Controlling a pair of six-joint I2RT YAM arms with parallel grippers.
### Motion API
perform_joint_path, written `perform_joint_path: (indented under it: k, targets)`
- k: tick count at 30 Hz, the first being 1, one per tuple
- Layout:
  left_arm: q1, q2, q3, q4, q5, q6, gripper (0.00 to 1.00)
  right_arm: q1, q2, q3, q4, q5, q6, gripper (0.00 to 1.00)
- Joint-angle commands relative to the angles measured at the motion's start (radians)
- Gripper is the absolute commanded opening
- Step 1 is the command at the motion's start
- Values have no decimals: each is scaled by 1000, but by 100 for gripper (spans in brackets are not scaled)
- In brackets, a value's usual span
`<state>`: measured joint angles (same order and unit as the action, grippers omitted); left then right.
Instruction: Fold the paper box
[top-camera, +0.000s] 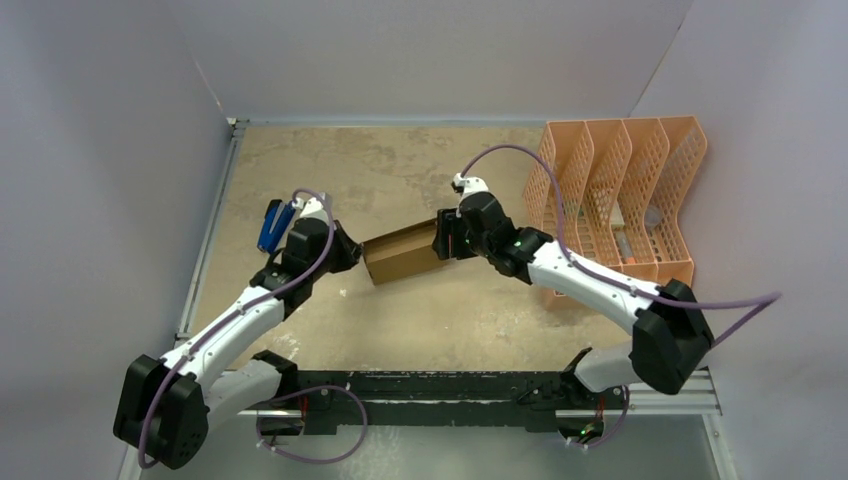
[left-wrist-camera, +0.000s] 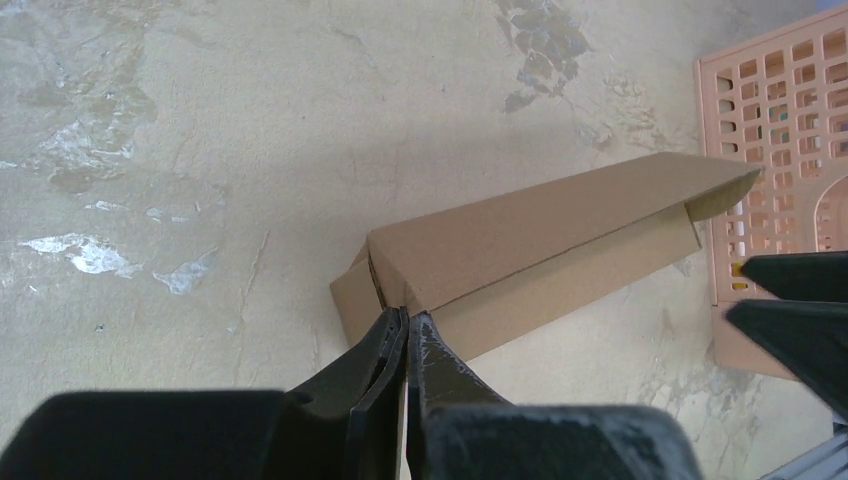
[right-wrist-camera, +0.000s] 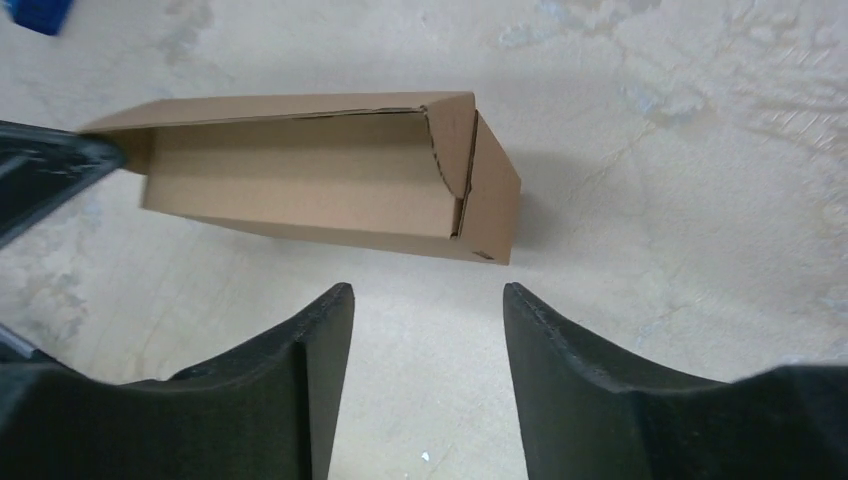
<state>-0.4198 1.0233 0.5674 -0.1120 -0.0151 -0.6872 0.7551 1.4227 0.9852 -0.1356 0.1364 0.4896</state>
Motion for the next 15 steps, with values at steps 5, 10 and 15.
perform_joint_path:
  k: [5, 10, 15]
  targets:
    - [-28, 1, -58, -73, -29, 33, 3, -117, -151, -36, 61, -124, 133, 69]
    - [-55, 12, -46, -68, -37, 45, 4, -194, -97, -35, 126, -239, 271, 69]
    - [-101, 20, -38, -74, -77, 58, 4, -229, -24, -7, 158, -303, 366, 67]
